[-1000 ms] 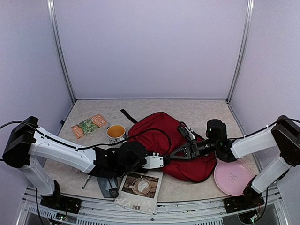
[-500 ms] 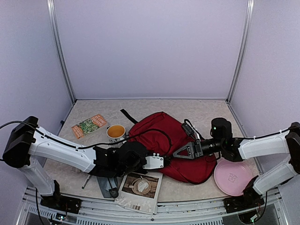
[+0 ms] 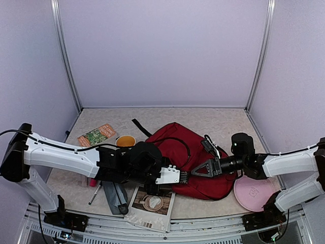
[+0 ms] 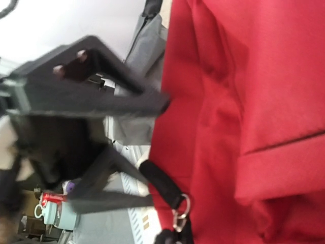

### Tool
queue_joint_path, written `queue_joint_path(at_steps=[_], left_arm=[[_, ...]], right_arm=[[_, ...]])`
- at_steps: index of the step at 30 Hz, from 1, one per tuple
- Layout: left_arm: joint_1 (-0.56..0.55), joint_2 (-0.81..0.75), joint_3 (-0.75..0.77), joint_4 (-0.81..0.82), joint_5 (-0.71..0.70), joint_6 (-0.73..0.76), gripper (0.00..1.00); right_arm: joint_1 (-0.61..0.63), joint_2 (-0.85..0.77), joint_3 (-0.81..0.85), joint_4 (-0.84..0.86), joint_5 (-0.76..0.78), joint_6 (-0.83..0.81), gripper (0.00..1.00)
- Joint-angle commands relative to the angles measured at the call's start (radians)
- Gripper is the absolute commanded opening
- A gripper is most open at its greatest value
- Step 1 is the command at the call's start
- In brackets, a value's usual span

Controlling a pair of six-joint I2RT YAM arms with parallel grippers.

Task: Pack the student bag
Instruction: Pass from the left arm to the right, then pick up the largest pocket of the bag from the student bag.

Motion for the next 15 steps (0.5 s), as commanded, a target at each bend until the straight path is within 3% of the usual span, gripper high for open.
queue_joint_path(at_steps=[1, 6, 7, 9, 10, 12, 15], left_arm=[[0.030, -0.101, 0.060, -0.014, 0.285, -0.105, 0.89], [0.074, -0.135, 0.072, 0.107, 0.350, -0.353, 0.90], [0.083, -0.127, 0.079, 0.129, 0.366, -0.451, 0.85], [0.096, -0.107, 0.071, 0.191, 0.372, -0.687, 0.62], [0.098, -0.098, 0.060, 0.214, 0.381, -0.782, 0.55], [0.091, -0.095, 0.004, 0.295, 0.432, -0.899, 0.51], [0.067, -0.084, -0.074, 0.433, 0.420, -0.946, 0.54]], right_arm=[[0.001, -0.028, -0.015, -0.010, 0.017, -0.006, 0.00], [0.002, -0.045, -0.027, 0.000, 0.022, 0.006, 0.00], [0.003, -0.046, -0.028, 0.000, 0.019, 0.007, 0.00], [0.003, -0.047, -0.030, -0.004, 0.013, 0.009, 0.00], [0.004, -0.048, -0.031, -0.009, 0.012, 0.010, 0.00], [0.007, -0.052, -0.037, -0.009, 0.012, 0.014, 0.00], [0.012, -0.046, -0.040, 0.009, 0.002, 0.020, 0.00]])
